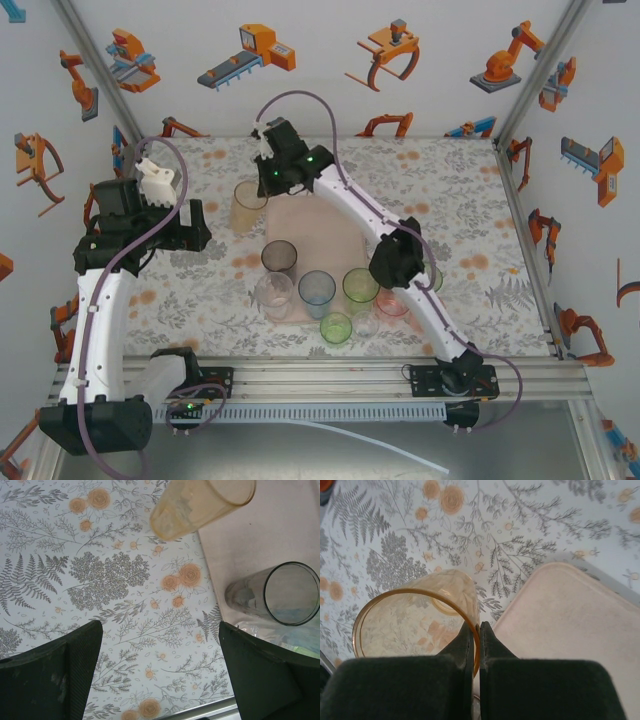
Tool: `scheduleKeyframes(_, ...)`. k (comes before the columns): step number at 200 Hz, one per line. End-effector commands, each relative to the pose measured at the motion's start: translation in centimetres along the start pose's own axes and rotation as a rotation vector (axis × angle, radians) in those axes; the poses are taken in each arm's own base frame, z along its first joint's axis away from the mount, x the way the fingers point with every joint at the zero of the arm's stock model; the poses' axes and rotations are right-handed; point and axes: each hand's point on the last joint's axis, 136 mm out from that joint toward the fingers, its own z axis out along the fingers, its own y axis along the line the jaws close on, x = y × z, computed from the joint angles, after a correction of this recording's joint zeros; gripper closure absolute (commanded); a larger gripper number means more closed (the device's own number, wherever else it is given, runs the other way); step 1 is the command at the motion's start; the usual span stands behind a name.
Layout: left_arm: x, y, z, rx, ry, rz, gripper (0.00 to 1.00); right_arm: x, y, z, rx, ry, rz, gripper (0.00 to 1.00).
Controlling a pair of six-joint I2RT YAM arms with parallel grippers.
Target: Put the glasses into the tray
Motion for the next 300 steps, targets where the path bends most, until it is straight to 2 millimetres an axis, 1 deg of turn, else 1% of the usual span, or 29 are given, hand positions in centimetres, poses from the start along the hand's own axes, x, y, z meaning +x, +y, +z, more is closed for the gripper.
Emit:
scheduleKeyframes(1, -0.3, -0.3, -0.5, 0.013, -0.026, -0.008, 0.10, -6.4, 0.6, -7.7, -0.005, -0.183, 0.023, 1.00)
scheduleKeyframes(14, -0.3, -0.2, -0.4, 0.013, -0.025, -0.009, 0.10, -7.0, 0.1, -9.1, 0.009, -0.198, 0.028, 1.00)
scheduleKeyframes(46, -0.4, -0.2, -0.5, 0.012, -0.026, -0.009, 0.10, -7.8, -2.1, -13.0, 0.073, -0.222, 0.057, 1.00)
scheduleKeyframes(58, -0.4, -0.2, -0.5, 0.013, -0.026, -0.009, 0.10, -7.7, -3.2, -14.3, 0.103, -0.220, 0.063, 1.00)
scheduleKeyframes(66, -0.4, -0.2, -0.5, 0.013, -0.025, -0.010, 0.10, -7.7, -3.9, -15.5, 0.124, -0.224, 0.066, 1.00)
scheduleKeyframes(88, -0.5, -0.3, -0.5, 0.015, -0.022, -0.011, 0.10, -7.1, -5.7, -18.2, 0.178, -0.223, 0.084, 1.00)
scheduleKeyframes(102, -0.6, -0.3, -0.6, 0.018, -0.025, -0.013, 0.10, -6.4, -6.3, -19.6, 0.201, -0.214, 0.084, 0.99)
scheduleKeyframes(116, -0.6, -0.3, -0.6, 0.019, -0.024, -0.013, 0.10, -5.2, -6.9, -20.4, 0.226, -0.187, 0.078, 0.99)
scheduleKeyframes(118, -0.6, -0.3, -0.6, 0.019, -0.024, -0.014, 0.10, -5.2, -6.7, -20.8, 0.227, -0.190, 0.078, 0.99)
scheduleKeyframes(139, -0.5, -0.3, -0.6, 0.019, -0.022, -0.012, 0.10, -3.0, -7.0, -21.6, 0.249, -0.144, 0.071, 0.99)
scheduleKeyframes(152, -0.5, -0.4, -0.6, 0.022, -0.023, -0.011, 0.10, -1.9, -7.0, -22.4, 0.262, -0.132, 0.070, 0.99)
scheduleKeyframes(155, -0.5, -0.4, -0.6, 0.024, -0.022, -0.011, 0.10, -1.5, -7.2, -22.4, 0.269, -0.123, 0.072, 0.99)
scheduleKeyframes(161, -0.5, -0.4, -0.6, 0.025, -0.021, -0.011, 0.10, -1.1, -7.2, -23.0, 0.277, -0.126, 0.071, 0.99)
scheduleKeyframes(184, -0.8, -0.5, -0.4, 0.035, -0.016, -0.018, 0.10, 1.0, -7.7, -24.2, 0.310, -0.113, 0.073, 0.99)
scheduleKeyframes(186, -0.8, -0.5, -0.4, 0.035, -0.016, -0.018, 0.10, 1.4, -7.8, -24.1, 0.310, -0.102, 0.074, 0.99)
scheduleKeyframes(217, -1.0, -0.5, -0.4, 0.037, -0.014, -0.018, 0.10, 4.6, -8.0, -24.7, 0.324, -0.039, 0.081, 0.99)
scheduleKeyframes(226, -1.0, -0.5, -0.4, 0.035, -0.015, -0.018, 0.10, 5.7, -8.2, -24.6, 0.329, -0.017, 0.084, 0.99)
scheduleKeyframes(244, -0.9, -0.5, -0.4, 0.034, -0.012, -0.018, 0.10, 7.2, -8.3, -24.4, 0.326, 0.016, 0.087, 0.99)
scheduleKeyframes(271, -0.8, -0.4, -0.4, 0.032, -0.012, -0.015, 0.10, 8.8, -7.8, -23.5, 0.339, 0.082, 0.050, 0.99)
scheduleKeyframes(300, -0.8, -0.4, -0.4, 0.031, -0.012, -0.015, 0.10, 9.7, -7.2, -21.8, 0.391, 0.148, -0.034, 0.97)
